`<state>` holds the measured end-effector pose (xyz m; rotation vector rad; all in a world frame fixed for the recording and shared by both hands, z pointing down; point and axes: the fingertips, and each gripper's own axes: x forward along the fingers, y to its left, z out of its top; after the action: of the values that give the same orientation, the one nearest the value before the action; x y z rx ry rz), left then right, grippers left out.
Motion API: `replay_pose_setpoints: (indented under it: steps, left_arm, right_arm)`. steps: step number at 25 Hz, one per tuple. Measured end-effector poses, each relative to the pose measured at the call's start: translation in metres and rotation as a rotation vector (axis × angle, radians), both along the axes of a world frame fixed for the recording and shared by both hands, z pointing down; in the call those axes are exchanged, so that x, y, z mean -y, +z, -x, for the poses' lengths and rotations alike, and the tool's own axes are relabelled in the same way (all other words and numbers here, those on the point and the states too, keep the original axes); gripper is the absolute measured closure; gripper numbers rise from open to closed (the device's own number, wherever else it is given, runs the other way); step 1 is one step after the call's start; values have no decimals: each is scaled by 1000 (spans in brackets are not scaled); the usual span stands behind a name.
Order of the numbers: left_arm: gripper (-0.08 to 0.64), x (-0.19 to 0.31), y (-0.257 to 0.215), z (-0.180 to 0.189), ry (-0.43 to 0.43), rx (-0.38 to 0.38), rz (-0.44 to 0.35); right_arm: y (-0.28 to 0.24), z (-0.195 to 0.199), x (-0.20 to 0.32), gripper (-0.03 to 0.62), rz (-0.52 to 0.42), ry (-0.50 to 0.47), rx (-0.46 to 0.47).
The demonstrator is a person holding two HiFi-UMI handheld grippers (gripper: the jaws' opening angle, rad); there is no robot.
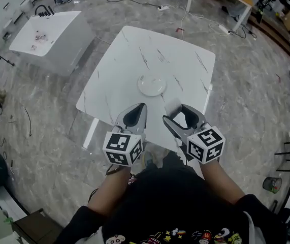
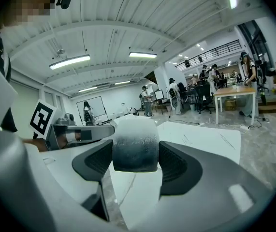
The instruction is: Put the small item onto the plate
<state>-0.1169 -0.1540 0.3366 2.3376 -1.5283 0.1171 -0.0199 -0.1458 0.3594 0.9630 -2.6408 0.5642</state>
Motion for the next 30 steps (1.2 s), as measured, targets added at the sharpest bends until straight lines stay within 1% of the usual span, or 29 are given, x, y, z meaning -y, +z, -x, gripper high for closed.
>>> replay_pose_setpoints:
  steps: [5,12,22,30]
  left_arm:
    - [560,29,16,-8,-53,-1,25]
    - [560,58,35,-12,-138,-7,66]
    - [560,94,75,-2,-224,-7,133]
    - [560,113,112,17,-275,-12,186]
  right_arm:
    - [14,-8,34,268,17,-51,-14]
    - [38,-4,68,268,58,-147,-48]
    - [76,17,114,268,106,-244,-74]
    - [114,37,147,268,103,-290,-143]
